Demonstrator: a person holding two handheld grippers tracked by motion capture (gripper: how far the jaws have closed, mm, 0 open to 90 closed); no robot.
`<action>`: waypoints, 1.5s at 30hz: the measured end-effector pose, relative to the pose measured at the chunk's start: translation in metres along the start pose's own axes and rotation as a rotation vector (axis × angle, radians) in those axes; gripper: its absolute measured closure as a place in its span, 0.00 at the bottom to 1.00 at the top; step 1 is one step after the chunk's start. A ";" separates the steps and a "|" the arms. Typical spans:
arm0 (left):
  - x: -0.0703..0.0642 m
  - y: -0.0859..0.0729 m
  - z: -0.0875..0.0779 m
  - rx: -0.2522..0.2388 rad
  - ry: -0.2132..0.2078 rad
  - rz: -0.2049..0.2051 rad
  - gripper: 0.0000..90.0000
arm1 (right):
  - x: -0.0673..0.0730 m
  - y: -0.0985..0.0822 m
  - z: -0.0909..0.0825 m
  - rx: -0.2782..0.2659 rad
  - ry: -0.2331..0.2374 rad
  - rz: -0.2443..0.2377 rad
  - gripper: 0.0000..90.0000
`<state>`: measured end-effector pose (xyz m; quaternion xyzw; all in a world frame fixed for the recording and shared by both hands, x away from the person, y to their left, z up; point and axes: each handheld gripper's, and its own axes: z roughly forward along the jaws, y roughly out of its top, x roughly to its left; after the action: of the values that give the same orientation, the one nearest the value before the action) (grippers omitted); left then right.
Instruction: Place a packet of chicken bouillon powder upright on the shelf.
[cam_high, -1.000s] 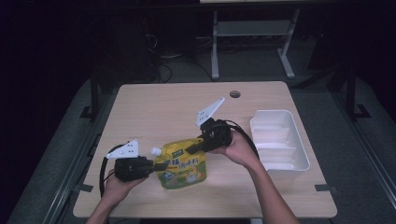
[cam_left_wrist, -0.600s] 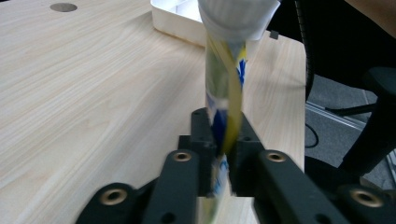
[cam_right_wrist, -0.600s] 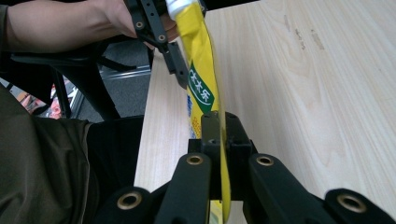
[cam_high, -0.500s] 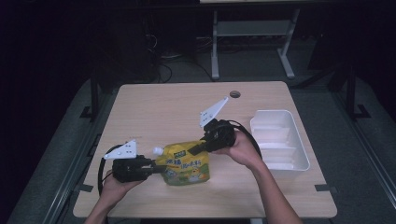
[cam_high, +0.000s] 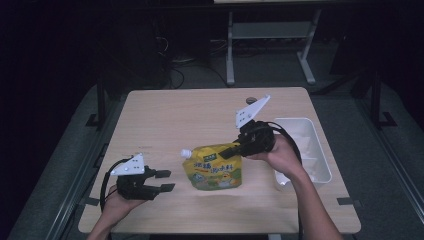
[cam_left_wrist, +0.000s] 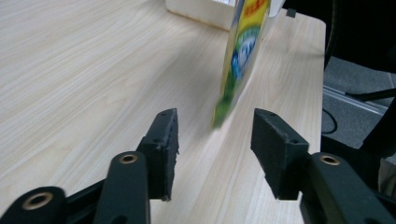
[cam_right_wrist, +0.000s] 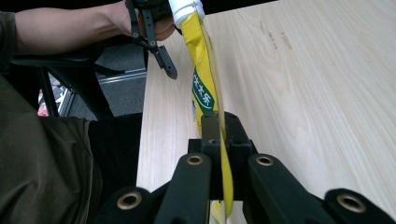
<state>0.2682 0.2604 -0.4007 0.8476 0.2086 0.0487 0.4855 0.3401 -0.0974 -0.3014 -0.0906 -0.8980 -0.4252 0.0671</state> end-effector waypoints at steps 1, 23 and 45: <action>0.000 -0.001 0.001 0.002 0.001 -0.002 0.55 | 0.000 -0.001 -0.004 -0.002 -0.005 -0.002 0.99; 0.013 -0.012 0.009 0.034 0.025 -0.052 0.38 | -0.005 -0.019 -0.092 -0.048 -0.107 0.050 0.99; 0.015 -0.016 0.012 0.052 0.028 -0.066 0.36 | -0.012 -0.064 -0.161 -0.068 -0.222 0.165 0.99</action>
<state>0.2801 0.2637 -0.4220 0.8519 0.2443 0.0393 0.4616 0.3443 -0.2639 -0.2506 -0.2127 -0.8745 -0.4359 -0.0011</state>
